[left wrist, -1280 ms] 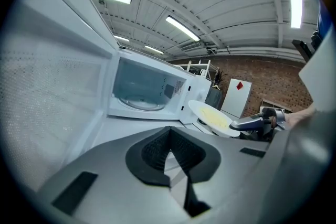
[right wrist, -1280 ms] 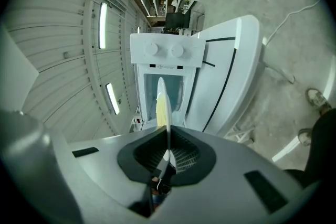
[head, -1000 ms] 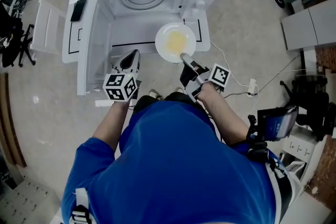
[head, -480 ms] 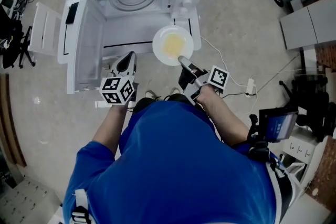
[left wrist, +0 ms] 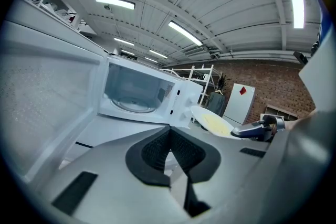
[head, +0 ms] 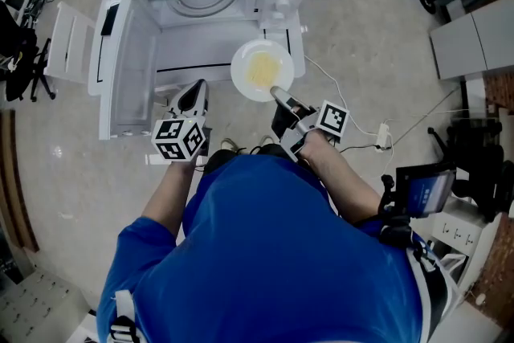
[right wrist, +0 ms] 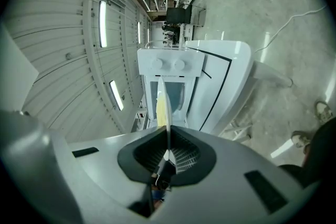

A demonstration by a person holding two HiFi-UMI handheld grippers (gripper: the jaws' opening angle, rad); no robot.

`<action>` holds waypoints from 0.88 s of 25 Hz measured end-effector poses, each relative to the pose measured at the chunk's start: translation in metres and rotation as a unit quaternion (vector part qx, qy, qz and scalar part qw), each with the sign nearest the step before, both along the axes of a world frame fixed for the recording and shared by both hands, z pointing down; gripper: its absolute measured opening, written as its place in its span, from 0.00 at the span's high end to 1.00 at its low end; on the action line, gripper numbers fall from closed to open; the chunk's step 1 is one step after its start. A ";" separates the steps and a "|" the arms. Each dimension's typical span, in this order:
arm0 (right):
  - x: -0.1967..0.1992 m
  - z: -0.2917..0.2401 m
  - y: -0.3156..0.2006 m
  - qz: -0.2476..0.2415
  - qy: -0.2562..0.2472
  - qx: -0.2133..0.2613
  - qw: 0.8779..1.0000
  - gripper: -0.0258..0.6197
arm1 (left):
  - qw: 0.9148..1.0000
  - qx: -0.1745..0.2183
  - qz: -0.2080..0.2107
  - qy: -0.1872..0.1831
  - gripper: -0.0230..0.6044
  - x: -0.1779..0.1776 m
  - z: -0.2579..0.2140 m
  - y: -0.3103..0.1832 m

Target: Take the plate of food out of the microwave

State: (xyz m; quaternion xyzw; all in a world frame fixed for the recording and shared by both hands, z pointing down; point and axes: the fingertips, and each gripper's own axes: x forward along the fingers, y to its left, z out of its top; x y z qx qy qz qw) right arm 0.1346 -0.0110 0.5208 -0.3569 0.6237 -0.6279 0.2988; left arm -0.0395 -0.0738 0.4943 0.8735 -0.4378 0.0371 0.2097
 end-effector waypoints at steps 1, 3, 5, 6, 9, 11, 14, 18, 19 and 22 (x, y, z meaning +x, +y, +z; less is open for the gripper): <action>0.000 0.000 0.000 -0.001 0.000 0.000 1.000 0.93 | 1.000 -0.001 -0.001 0.000 0.95 0.000 0.000 0.000; -0.001 0.000 0.000 -0.003 0.001 0.000 1.000 0.93 | 1.000 -0.001 -0.002 0.000 0.95 -0.001 0.000 0.001; -0.001 -0.001 0.000 -0.004 0.001 0.001 1.000 0.93 | 1.000 -0.001 -0.003 0.001 0.95 -0.001 -0.001 0.001; -0.001 -0.002 0.000 -0.004 0.001 0.001 1.000 0.93 | 1.000 -0.001 -0.003 0.002 0.95 -0.001 -0.001 0.001; -0.001 -0.001 0.000 -0.003 0.006 0.003 1.000 0.93 | 1.000 -0.001 -0.002 0.003 0.95 -0.002 -0.002 0.001; -0.002 -0.001 -0.002 -0.005 0.009 0.003 1.000 0.93 | 1.000 -0.001 -0.003 0.003 0.95 -0.003 -0.002 0.000; -0.004 -0.004 -0.003 -0.007 0.009 0.002 1.000 0.93 | 1.000 0.000 -0.004 0.004 0.95 -0.005 -0.003 -0.001; -0.006 -0.007 -0.004 -0.007 0.009 0.004 1.000 0.93 | 1.000 -0.002 -0.003 0.007 0.95 -0.005 -0.003 -0.002; -0.006 -0.008 -0.005 -0.007 0.008 0.005 1.000 0.93 | 1.000 -0.002 -0.002 0.007 0.95 -0.005 -0.004 -0.002; -0.006 -0.010 -0.005 -0.007 0.010 0.006 1.000 0.93 | 1.000 -0.003 0.000 0.007 0.95 -0.004 -0.004 -0.002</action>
